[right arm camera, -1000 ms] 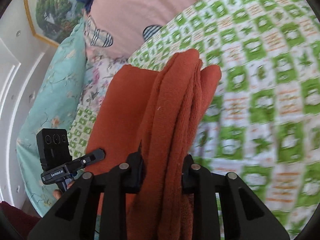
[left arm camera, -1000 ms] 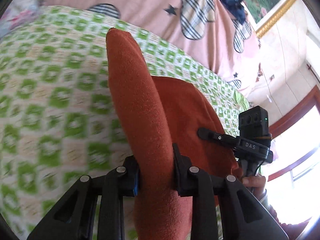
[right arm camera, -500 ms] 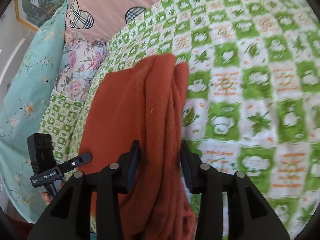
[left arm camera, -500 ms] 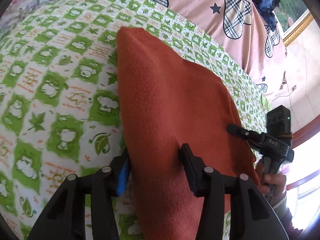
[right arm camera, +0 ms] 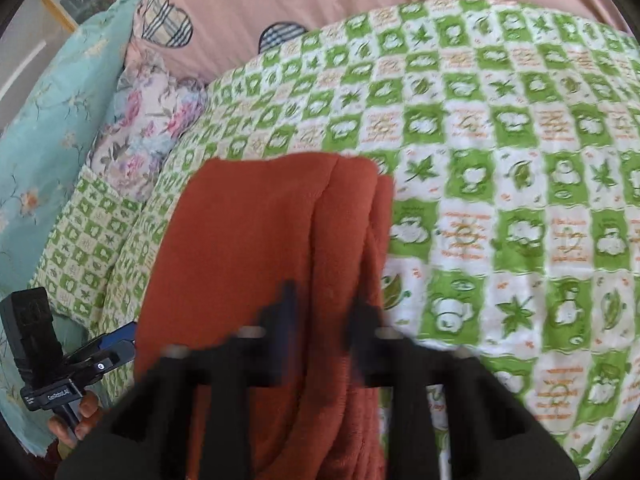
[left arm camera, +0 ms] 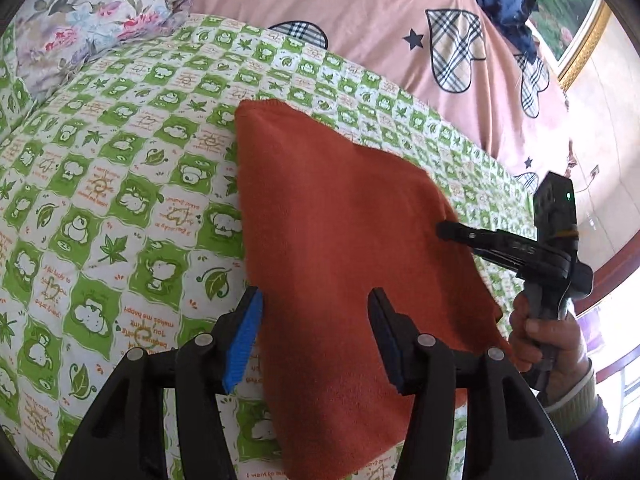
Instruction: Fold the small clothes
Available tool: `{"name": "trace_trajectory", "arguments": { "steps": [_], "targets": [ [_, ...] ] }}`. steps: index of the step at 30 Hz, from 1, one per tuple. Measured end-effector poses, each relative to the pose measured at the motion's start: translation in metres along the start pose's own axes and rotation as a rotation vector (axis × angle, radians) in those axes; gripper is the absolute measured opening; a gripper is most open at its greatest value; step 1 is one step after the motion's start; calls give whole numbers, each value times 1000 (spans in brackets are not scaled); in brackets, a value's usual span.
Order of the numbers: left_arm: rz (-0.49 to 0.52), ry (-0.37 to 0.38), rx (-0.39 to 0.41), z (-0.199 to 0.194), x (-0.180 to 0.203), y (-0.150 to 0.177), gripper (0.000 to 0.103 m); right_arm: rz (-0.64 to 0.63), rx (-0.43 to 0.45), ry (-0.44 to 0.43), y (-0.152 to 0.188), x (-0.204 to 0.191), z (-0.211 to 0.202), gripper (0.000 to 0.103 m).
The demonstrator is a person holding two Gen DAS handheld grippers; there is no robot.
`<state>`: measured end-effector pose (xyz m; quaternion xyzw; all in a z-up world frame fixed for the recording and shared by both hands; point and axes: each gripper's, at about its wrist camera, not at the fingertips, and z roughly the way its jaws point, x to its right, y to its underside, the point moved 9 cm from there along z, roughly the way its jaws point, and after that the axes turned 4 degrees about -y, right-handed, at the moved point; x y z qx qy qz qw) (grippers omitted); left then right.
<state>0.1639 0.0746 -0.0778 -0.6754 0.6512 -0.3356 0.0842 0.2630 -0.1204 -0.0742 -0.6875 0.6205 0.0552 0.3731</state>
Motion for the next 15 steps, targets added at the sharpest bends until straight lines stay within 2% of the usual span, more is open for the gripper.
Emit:
{"name": "trace_trajectory", "arguments": {
  "steps": [5,8,10,12,15],
  "targets": [
    [7,-5,-11,4,1,2,53,-53,109,-13,-20,-15,-28,14],
    [11,-19,-26,10,1,4,53,-36,34,52,-14,10,-5,14],
    [28,-39,-42,16,2,9,53,-8,-25,54,-3,24,12,17],
    [50,-70,-66,23,1,15,53,30,-9,34,-2,30,8,21],
    [41,-57,-50,12,2,12,53,32,22,64,-6,23,-14,22]
  ]
}}
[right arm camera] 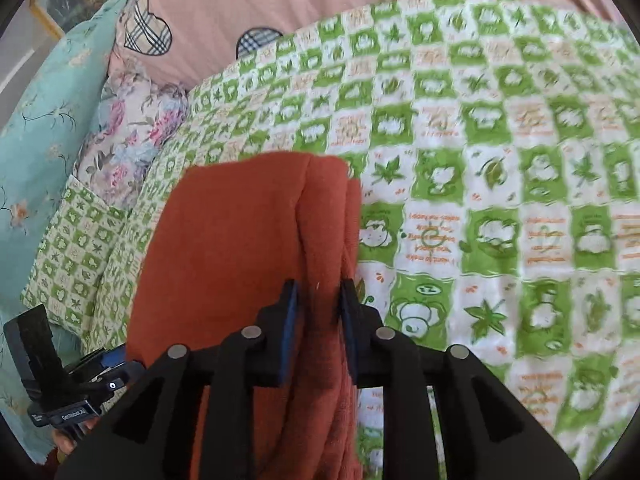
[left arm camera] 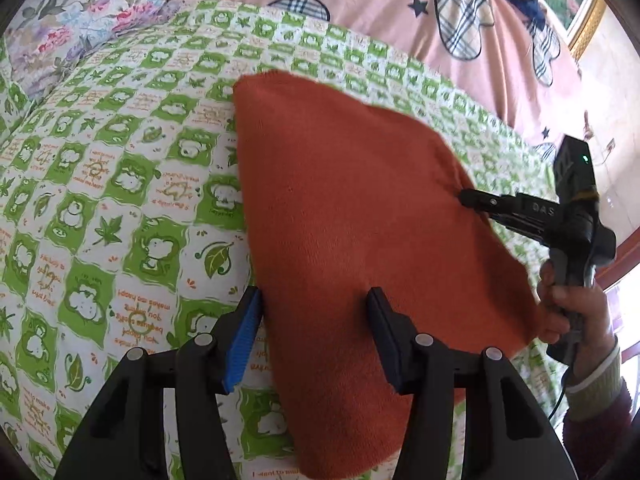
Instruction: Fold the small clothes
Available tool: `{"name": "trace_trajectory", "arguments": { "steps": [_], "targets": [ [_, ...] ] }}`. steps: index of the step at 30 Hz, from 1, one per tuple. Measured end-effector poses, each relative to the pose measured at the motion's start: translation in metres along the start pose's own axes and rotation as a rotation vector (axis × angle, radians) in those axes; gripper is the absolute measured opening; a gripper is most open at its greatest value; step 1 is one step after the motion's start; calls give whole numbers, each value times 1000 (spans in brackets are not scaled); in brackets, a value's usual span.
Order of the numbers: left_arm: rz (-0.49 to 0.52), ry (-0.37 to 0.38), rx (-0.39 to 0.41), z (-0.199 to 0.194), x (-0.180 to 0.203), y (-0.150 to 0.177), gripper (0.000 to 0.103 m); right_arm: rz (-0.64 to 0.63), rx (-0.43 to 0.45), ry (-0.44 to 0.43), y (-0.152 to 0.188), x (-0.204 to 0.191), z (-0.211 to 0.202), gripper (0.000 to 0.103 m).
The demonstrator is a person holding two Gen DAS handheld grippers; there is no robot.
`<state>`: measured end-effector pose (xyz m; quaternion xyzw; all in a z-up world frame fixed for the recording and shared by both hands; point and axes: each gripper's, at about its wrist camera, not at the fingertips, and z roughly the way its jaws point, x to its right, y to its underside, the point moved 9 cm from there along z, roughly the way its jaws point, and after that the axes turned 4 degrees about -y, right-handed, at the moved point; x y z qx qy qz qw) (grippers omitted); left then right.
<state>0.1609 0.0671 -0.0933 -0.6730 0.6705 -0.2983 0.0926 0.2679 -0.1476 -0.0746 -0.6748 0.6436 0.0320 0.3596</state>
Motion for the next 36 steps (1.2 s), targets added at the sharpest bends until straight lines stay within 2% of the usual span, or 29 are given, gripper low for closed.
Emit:
{"name": "trace_trajectory", "arguments": {
  "steps": [2,4,6,8,9,11,12,13,15,19,23,26,29,30,32,33,36],
  "targets": [
    [-2,31,38,-14,5,-7,53,-24,51,-33,-4,-18,-22,24],
    [1,97,61,-26,15,-12,53,-32,69,-144,-1,-46,-33,24],
    [-15,231,68,-36,32,-14,53,-30,30,-232,12,-65,-27,24],
    [-8,312,57,-38,44,-9,55,-22,-17,-240,26,-67,-14,24],
    [4,315,40,-35,47,-5,55,-22,-31,-193,33,-59,-7,24],
    [42,254,-7,-20,46,10,55,-11,-41,-51,45,-31,-1,20],
    [54,242,-21,-16,45,16,54,3,-30,-41,52,-19,-4,13],
    [75,232,-35,-12,42,27,53,21,-22,-42,58,-12,-8,6],
    [105,238,-36,-11,43,38,53,59,4,-41,71,1,-17,5],
    [174,197,-57,-6,45,61,53,86,49,-29,84,10,-28,5],
    [222,137,-40,-8,48,65,56,41,50,7,84,3,-37,6],
    [224,133,-37,-12,50,70,61,-43,70,-2,90,-19,-52,9],
    [231,136,-37,-12,52,77,66,-68,-5,98,117,-6,-41,10],
    [231,133,-40,-11,49,79,66,-38,-30,100,127,3,-34,10],
    [231,133,-38,-11,48,81,66,47,9,18,134,12,-35,10],
    [236,126,-36,-12,49,81,66,64,11,6,134,13,-36,10],
    [243,119,-37,-14,48,84,66,50,11,24,133,10,-38,10]
  ]
}}
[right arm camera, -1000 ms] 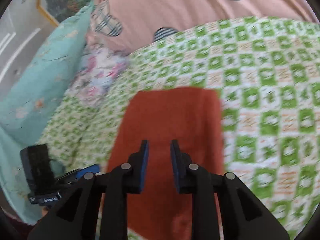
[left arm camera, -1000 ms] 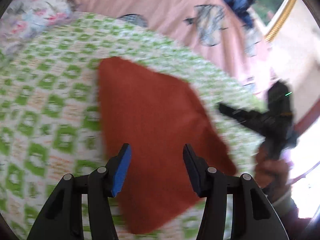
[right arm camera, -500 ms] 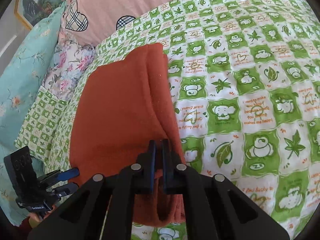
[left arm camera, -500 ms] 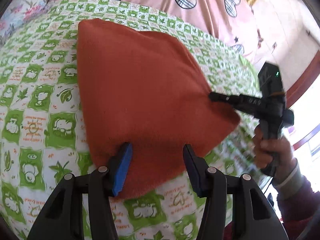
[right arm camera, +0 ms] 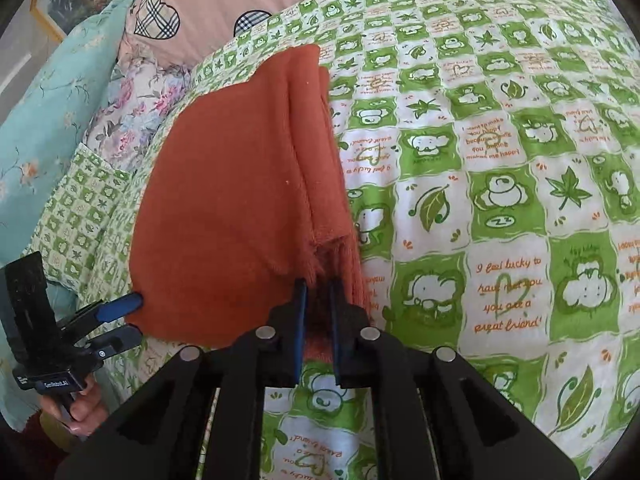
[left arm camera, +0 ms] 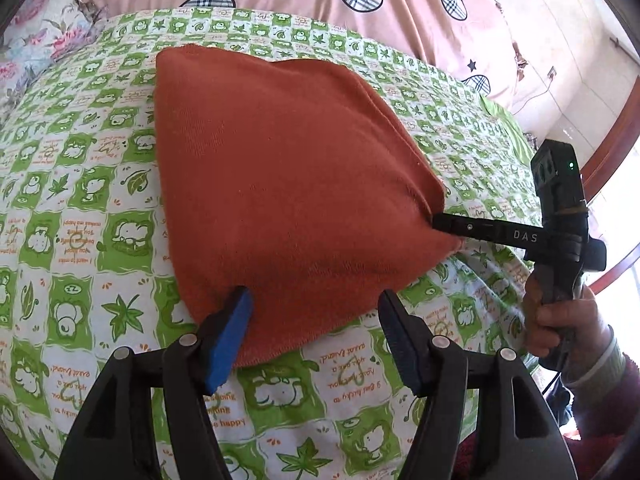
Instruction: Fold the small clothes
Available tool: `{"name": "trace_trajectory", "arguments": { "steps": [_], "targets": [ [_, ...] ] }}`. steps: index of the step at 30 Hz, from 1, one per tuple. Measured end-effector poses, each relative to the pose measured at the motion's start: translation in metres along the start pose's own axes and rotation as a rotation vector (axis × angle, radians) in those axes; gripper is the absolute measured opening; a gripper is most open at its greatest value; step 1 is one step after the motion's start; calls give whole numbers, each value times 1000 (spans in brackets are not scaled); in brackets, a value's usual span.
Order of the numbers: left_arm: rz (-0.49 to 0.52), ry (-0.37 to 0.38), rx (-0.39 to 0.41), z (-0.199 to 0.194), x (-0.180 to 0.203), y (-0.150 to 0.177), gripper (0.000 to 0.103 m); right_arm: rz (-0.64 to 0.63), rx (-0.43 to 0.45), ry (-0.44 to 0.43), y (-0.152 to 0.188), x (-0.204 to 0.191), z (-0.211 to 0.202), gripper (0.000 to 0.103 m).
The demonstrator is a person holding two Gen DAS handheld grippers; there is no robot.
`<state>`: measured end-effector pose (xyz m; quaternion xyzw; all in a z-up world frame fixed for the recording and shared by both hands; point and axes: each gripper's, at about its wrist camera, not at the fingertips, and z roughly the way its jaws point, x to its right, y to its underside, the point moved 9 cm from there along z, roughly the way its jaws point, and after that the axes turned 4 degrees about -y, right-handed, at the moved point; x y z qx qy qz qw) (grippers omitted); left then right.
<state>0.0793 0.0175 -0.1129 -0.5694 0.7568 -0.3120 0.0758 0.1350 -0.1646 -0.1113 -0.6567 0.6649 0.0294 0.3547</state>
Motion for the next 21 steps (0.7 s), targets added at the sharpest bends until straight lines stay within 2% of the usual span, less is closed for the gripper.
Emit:
{"name": "trace_trajectory", "arguments": {
  "steps": [7,12,14,17,19,21],
  "targets": [
    [-22,13,-6,-11,-6,10,68,29,20,12,-1,-1,-11,14],
    [-45,32,-16,-22,-8,9,69,30,92,-16,-25,-14,-35,15],
    [-86,58,9,-31,-12,1,69,16,107,-46,-36,-26,-39,15],
    [-134,106,40,-36,-15,-10,69,-20,98,-73,-47,-43,-29,15],
    [-146,125,26,-31,-15,-12,69,-23,78,-46,-53,-40,-13,15],
    [-150,112,3,-21,-15,-9,69,10,36,18,-54,-18,9,13]
  ]
}}
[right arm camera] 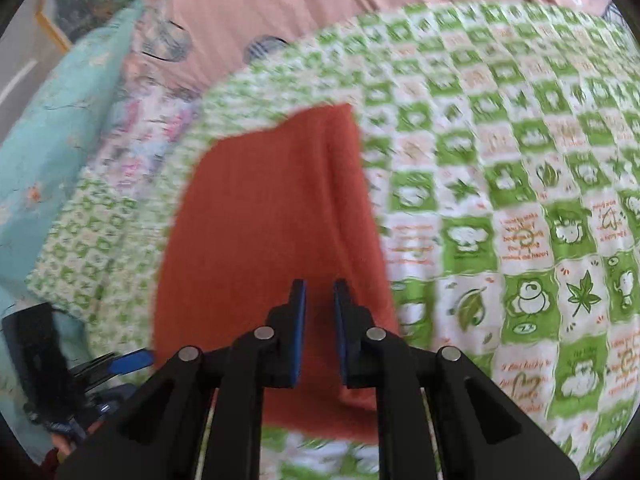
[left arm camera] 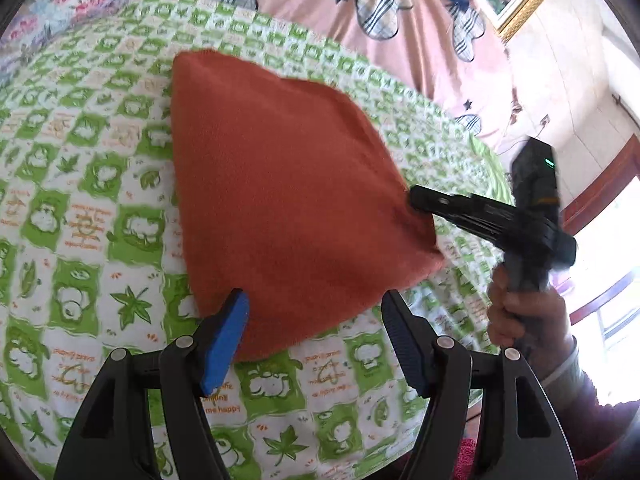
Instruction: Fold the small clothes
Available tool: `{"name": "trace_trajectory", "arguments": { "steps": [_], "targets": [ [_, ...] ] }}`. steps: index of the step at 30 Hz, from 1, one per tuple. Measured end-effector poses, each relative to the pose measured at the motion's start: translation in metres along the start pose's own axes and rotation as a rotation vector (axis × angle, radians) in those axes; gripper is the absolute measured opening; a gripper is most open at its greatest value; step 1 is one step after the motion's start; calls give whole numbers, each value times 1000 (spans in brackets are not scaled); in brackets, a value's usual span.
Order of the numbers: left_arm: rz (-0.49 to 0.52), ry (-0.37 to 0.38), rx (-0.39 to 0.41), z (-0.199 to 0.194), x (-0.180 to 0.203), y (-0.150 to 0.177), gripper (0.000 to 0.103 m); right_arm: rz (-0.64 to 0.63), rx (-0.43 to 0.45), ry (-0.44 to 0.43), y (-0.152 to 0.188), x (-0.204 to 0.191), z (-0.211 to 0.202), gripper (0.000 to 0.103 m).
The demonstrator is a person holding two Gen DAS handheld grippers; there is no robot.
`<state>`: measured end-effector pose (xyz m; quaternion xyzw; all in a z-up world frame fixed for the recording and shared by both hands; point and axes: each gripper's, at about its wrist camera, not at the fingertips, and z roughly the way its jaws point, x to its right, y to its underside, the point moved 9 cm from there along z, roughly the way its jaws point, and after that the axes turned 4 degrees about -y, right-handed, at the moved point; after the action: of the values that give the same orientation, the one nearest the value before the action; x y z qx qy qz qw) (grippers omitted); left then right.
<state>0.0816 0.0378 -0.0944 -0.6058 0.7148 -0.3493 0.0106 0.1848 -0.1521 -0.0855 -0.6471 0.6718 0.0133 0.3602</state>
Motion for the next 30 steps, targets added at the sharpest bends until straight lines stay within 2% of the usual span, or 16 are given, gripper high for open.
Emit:
{"name": "trace_trajectory", "arguments": {
  "steps": [3,9,15,17,18,19,21,30],
  "targets": [
    [-6,-33,-32,13,-8,9,69,73,17,-12,-2,26,9,3],
    [-2,-67,-29,9,-9,9,69,53,50,10,0,19,-17,8],
    [-11,-209,2,-8,-20,8,69,42,79,-29,11,5,-47,9],
    [-17,-245,14,-13,-22,7,71,41,80,-33,19,1,-53,11],
    [-25,-260,21,-15,-24,6,73,43,82,-36,22,0,-56,16],
    [-34,-272,29,-18,-26,6,74,46,85,-40,26,-2,-57,26],
    [-45,-295,39,-22,-29,7,76,49,91,-40,36,-4,-61,40],
    [-41,-414,73,-43,-38,25,83,-12,92,-5,77,-18,-79,42]
  ]
}}
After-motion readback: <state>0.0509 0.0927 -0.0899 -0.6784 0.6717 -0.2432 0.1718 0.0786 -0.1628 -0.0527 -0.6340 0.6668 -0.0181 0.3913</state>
